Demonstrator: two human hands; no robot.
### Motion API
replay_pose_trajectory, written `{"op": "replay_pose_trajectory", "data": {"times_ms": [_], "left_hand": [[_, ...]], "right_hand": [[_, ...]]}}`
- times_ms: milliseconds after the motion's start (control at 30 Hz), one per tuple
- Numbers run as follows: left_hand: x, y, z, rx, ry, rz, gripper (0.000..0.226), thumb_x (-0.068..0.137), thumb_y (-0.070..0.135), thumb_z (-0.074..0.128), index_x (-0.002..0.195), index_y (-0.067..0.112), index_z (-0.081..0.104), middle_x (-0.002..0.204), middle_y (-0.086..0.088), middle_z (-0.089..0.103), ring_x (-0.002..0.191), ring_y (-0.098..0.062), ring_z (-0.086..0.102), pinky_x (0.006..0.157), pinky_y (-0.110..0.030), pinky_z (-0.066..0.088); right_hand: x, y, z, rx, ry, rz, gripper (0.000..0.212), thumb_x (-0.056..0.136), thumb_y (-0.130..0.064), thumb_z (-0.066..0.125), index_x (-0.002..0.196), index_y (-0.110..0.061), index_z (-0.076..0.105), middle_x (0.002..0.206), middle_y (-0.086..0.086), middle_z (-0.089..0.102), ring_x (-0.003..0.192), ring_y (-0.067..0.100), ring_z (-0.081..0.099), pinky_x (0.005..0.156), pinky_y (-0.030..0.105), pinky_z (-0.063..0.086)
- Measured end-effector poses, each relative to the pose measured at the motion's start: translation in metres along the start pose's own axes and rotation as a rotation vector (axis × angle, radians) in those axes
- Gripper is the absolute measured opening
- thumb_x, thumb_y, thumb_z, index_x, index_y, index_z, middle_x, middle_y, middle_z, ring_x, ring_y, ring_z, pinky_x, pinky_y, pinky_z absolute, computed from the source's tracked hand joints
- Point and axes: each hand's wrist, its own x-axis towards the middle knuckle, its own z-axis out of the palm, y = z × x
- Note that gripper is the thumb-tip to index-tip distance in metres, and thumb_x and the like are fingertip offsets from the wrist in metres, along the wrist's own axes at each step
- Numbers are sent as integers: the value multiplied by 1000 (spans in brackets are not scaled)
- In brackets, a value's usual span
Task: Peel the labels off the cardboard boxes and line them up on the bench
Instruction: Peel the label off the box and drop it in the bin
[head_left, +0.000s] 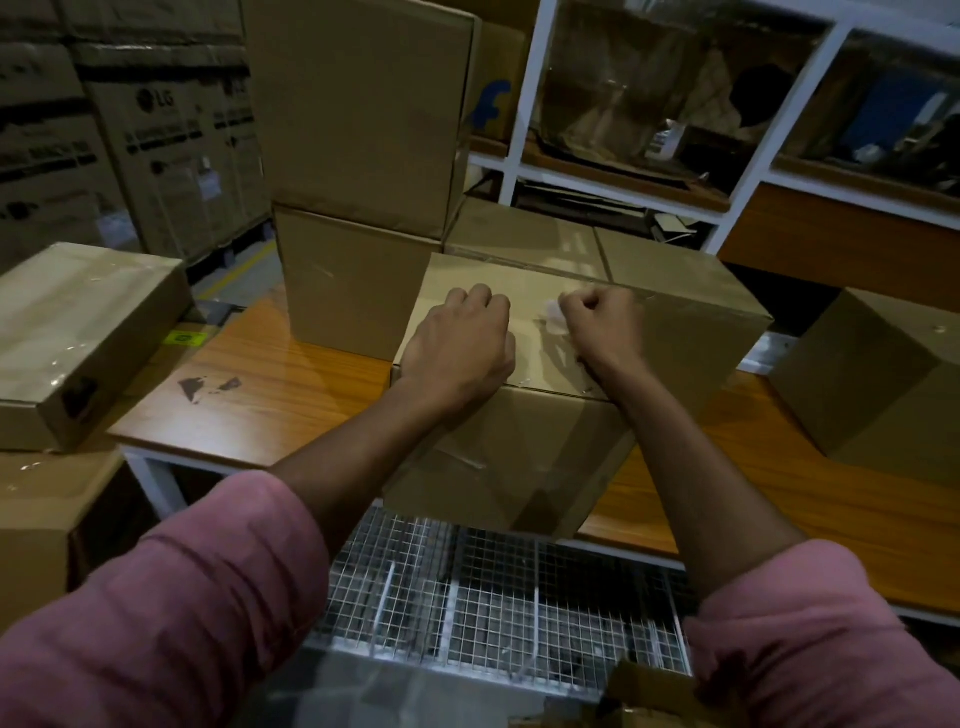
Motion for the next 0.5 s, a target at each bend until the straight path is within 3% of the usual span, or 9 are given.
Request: {"op": "replay_pose_trajectory", "data": {"times_ms": [100,233,300,500], "left_hand": [[1,-3,2,-15,-3,16,32,101,29,39,115,9,59,113,-11,59,101,-28,53,84,-45,50],[6,-5,1,-76,-31,8,39,102,35,36,115,8,62,113,-13,60,102,-28,53,85,-43,47],[9,6,1,-73,-3,6,42,102,38,35,114,8,62,112,-14,62,103,-29,54,84,-44,46],[1,112,18,-217,135,264,39,97,36,42,117,9,61,123,-13,62,122,-30,50,96,-44,48]], "right_hand": [[-2,0,-9,179,39,118,33,95,-22,60,85,9,65,72,10,59,52,17,57,50,33,50],[-14,3,-35,309,84,182,21,95,-27,63,80,-15,70,72,3,61,49,9,54,47,28,44],[-25,10,-51,395,127,192,19,96,-27,65,83,-15,71,71,2,61,53,8,53,48,26,44],[-81,55,-102,534,264,260,13,97,-22,67,90,-12,71,72,-2,64,59,6,55,52,24,47]]}}
